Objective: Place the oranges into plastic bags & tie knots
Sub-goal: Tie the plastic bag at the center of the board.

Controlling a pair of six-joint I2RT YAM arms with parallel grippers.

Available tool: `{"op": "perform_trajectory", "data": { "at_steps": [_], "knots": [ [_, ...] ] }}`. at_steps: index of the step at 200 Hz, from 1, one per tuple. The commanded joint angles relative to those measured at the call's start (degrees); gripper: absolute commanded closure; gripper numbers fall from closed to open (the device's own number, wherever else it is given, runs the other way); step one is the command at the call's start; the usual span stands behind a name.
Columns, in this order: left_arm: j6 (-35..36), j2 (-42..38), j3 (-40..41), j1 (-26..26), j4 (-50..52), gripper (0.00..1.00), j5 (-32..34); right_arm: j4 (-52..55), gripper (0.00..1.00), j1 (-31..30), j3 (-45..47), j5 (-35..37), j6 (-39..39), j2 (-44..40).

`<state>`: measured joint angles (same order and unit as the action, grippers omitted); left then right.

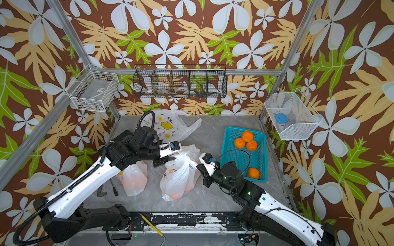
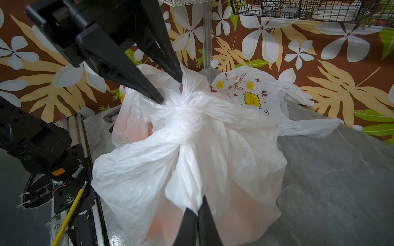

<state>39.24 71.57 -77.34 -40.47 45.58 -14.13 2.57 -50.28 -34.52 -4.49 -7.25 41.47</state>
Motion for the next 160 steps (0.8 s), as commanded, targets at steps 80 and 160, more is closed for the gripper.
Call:
{"op": "perform_trajectory", "data": {
  "at_steps": [80,160],
  "knots": [
    [1.2,3.6,0.4,-1.4,0.6,0.54,0.8,-1.1,1.0,0.0,0.2,-0.2,0.0,0.4],
    [-0.8,1.0,0.3,-1.5,-3.8,1.0,2.8,0.9,1.0,0.2,-1.8,4.0,0.8,1.0]
  ]
}}
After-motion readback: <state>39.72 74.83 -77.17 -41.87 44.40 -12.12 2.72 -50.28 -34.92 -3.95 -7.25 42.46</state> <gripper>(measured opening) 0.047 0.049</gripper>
